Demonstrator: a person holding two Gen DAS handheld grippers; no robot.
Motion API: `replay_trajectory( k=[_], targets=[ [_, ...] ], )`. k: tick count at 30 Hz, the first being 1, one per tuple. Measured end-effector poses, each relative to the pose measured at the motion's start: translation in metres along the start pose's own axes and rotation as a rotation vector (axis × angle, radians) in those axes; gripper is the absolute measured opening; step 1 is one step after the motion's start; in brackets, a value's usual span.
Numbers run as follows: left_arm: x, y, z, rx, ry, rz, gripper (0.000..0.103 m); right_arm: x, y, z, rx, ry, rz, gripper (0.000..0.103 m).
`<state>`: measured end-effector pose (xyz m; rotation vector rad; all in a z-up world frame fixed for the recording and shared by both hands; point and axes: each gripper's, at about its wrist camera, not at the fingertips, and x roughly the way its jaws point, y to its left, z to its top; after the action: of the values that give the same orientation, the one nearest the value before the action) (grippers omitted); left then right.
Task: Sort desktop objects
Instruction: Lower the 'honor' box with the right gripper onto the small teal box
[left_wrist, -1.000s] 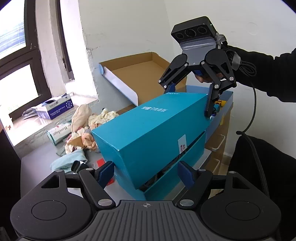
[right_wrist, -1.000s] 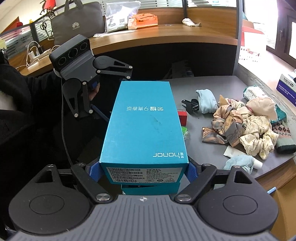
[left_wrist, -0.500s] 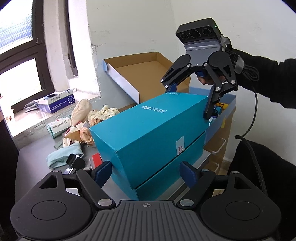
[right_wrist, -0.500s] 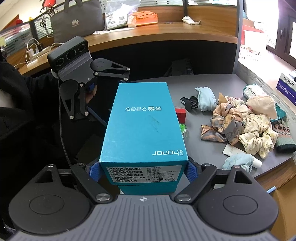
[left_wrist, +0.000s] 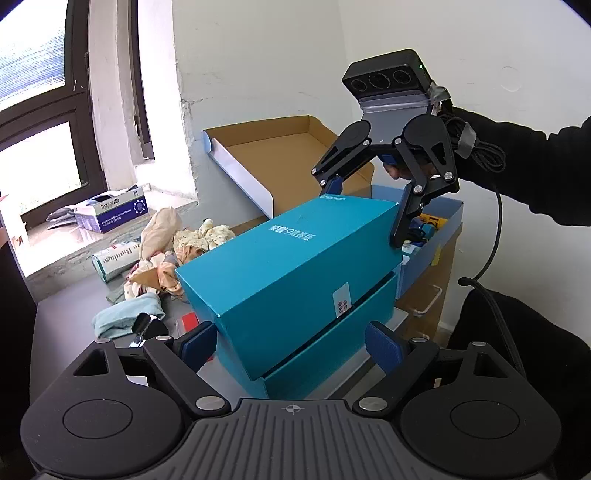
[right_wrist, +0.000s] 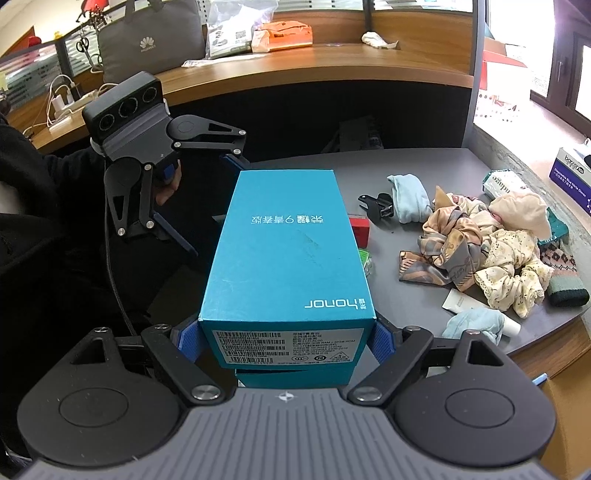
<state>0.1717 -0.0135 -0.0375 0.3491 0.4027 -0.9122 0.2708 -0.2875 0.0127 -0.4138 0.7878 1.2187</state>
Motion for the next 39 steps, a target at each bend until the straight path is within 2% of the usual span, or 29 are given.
replay_trajectory(
  k=[5, 12, 19, 25, 33, 39],
  targets=[
    [-0.003, 0.005, 0.002, -0.053, -0.037, 0.009, 0.09, -0.004, 0.001, 0.003, -0.002, -0.023, -0.019, 0.09],
    [-0.015, -0.006, 0.008, -0.006, -0.062, 0.023, 0.09, -0.013, 0.016, 0.007, -0.024, -0.028, -0.03, 0.09],
    [-0.024, -0.024, 0.005, 0.005, -0.071, 0.006, 0.093, -0.017, 0.043, -0.001, -0.047, -0.007, -0.047, 0.09],
    [-0.022, -0.026, -0.005, -0.081, -0.089, 0.008, 0.093, -0.017, 0.06, -0.007, -0.057, 0.014, -0.043, 0.09],
    [-0.007, -0.013, 0.005, -0.091, -0.149, 0.019, 0.093, -0.013, 0.054, -0.015, -0.059, 0.057, -0.094, 0.09],
    [0.001, -0.011, 0.007, -0.084, -0.139, 0.024, 0.093, -0.014, 0.041, -0.023, -0.043, 0.072, -0.11, 0.09]
  ],
)
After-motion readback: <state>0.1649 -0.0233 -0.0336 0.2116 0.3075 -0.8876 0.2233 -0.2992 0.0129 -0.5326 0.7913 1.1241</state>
